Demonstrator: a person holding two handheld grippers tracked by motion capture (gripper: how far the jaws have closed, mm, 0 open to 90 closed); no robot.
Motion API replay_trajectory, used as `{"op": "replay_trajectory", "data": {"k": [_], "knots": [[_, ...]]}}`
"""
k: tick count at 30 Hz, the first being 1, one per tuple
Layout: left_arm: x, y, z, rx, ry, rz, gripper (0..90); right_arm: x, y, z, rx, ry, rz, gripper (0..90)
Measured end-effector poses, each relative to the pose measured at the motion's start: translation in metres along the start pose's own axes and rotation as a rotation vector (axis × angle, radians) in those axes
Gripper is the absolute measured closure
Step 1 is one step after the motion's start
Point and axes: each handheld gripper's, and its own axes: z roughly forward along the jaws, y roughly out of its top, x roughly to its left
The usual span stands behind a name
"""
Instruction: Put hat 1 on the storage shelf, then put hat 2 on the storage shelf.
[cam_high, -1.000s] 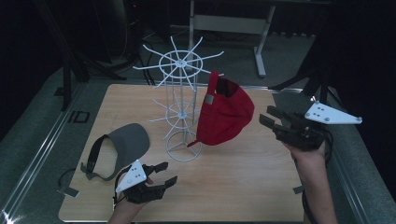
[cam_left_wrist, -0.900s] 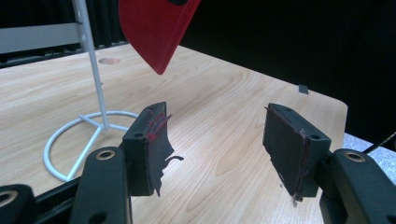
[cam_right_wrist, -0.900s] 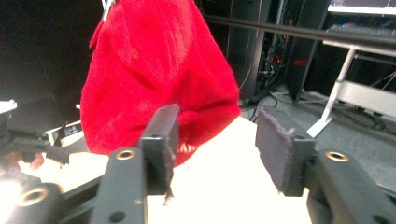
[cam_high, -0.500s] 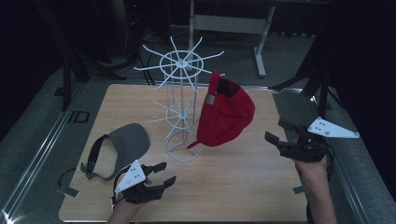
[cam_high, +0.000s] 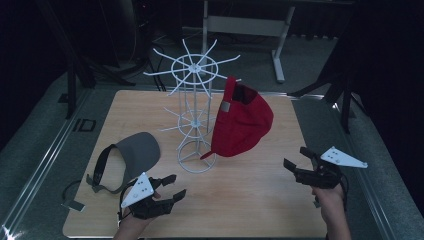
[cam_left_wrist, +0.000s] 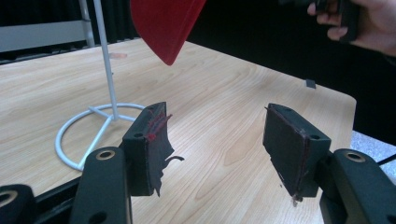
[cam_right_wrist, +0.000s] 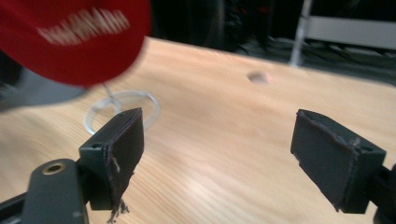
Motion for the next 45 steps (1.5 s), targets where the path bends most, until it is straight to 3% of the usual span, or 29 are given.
{"op": "replay_trajectory", "data": {"k": [7,13,22,30,37,41,45], "knots": [[0.002,-0.003,0.000,0.005,0.007,0.001,40.9,-0.016,-0.034,0.007,0.056,-0.060,0.029,17.1],[0.002,-0.005,0.001,0.009,0.008,-0.002,40.9,-0.023,-0.051,0.007,0.068,-0.104,0.034,17.2],[0.003,-0.007,-0.002,0.013,0.019,-0.008,40.9,-0.028,-0.070,0.002,0.084,-0.141,0.059,17.2],[0.008,-0.011,-0.010,0.013,0.047,-0.008,40.9,-0.028,-0.082,-0.001,0.096,-0.173,0.051,17.3],[0.019,-0.020,-0.030,0.027,0.124,-0.010,41.4,-0.030,-0.094,-0.005,0.064,-0.211,0.070,17.3],[0.028,-0.024,-0.043,0.033,0.171,-0.015,41.5,-0.029,-0.100,-0.004,0.070,-0.244,0.057,17.3],[0.038,-0.030,-0.057,0.046,0.237,-0.022,41.6,-0.031,-0.104,-0.001,0.078,-0.242,0.072,17.3]]}}
